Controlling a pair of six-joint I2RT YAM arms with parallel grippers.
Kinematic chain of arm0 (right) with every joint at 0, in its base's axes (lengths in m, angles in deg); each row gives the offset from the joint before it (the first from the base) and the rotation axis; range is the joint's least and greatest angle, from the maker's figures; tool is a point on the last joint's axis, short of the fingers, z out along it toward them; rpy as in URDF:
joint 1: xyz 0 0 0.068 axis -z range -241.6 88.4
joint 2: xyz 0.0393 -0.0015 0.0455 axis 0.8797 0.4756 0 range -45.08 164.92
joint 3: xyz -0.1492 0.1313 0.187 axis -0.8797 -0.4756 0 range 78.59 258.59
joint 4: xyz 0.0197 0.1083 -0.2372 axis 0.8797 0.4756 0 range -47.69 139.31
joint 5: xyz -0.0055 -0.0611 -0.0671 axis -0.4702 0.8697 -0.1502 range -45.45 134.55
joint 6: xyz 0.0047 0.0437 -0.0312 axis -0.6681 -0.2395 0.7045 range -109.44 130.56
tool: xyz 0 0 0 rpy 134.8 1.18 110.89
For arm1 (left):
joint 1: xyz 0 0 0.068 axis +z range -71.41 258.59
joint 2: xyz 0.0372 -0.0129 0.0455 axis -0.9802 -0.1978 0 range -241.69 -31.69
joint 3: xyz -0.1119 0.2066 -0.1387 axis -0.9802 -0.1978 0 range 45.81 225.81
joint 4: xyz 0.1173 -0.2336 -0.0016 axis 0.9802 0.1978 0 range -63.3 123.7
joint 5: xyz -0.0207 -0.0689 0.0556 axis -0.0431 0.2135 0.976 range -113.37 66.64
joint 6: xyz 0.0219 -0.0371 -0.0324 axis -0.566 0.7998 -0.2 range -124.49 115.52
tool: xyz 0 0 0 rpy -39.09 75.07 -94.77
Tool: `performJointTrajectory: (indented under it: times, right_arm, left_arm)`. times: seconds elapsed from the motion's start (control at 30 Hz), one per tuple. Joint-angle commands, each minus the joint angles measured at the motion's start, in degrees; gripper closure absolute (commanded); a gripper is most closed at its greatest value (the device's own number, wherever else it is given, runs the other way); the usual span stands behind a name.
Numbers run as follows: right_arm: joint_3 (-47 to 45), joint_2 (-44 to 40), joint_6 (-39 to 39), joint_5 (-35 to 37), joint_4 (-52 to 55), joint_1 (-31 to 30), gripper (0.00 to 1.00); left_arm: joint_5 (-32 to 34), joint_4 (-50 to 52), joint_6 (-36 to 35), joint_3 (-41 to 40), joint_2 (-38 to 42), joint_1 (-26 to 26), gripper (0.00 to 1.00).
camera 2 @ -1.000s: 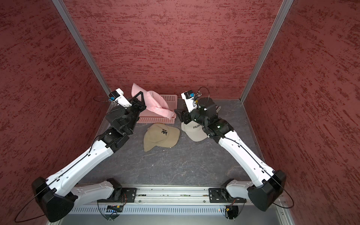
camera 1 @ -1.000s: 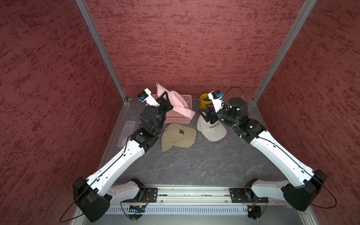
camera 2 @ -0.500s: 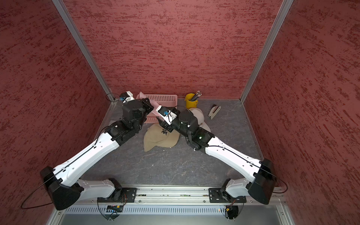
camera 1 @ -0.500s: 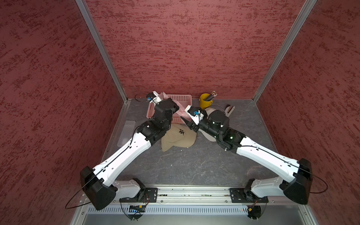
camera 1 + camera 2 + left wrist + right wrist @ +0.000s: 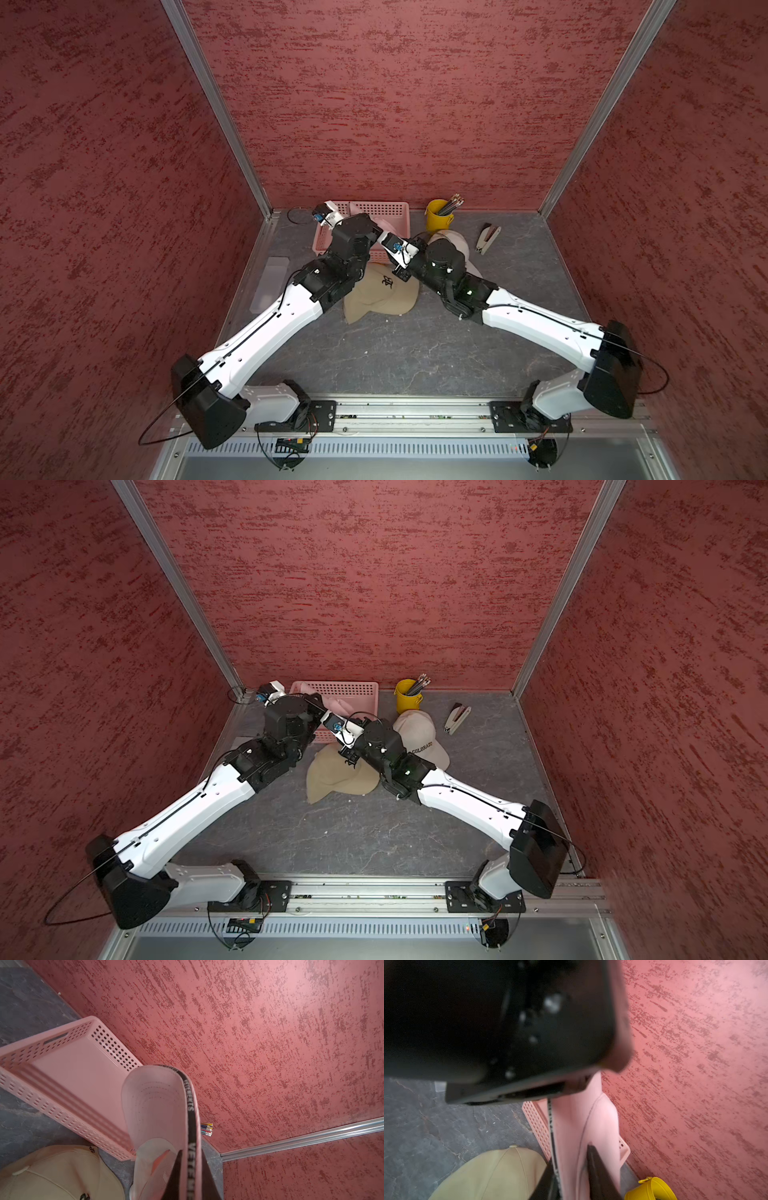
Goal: Turn the baseball cap inside out
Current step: Turn over the baseball cap.
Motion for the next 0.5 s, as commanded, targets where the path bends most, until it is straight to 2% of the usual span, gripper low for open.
performJointTrajectory:
  times: [0.0, 0.07, 0.2, 0.23, 0.27, 0.33, 0.43, 0.47]
  right_arm:
    - [0.91, -0.29, -1.25, 3.59, -5.0, 1.84, 0.9]
    - [0.47, -0.95, -1.87, 2.46, -3.69, 2.57, 0.93]
    - [-1.51, -3.95, -5.39, -0.66, -0.82, 5.34, 0.96]
    - [-1.52, -4.33, -6.28, -1.81, 0.57, 6.17, 0.96]
    - [-1.25, -4.72, -7.18, -3.13, 2.18, 7.18, 0.97]
    - [-1.06, -5.34, -7.99, -5.24, 4.7, 8.5, 0.97]
    - [0.15, -6.23, -8.61, -9.43, 9.19, 10.18, 0.97]
    - [0.93, -6.5, -8.8, -11.67, 11.29, 10.79, 0.97]
  left_arm:
    - [-7.47, 1.51, 2.81, -2.91, 3.58, -0.98, 0.97]
    - [-9.48, 0.24, -0.03, -4.37, 5.07, -0.84, 0.72]
    - [-16.37, -2.42, -11.16, -8.98, 9.4, 1.51, 0.51]
    - [-19.64, -2.71, -13.53, -9.93, 10.49, 2.75, 0.48]
    - [-25.66, -3.36, -18.56, -10.87, 11.51, 4.57, 0.46]
    - [-34.35, -0.86, -26.62, -10.8, 12.96, 7.22, 0.45]
    - [-38.8, 6.76, -42.48, -8.1, 14.06, 7.92, 0.44]
    - [-37.62, 9.0, -48.52, -7.12, 14.13, 7.79, 0.44]
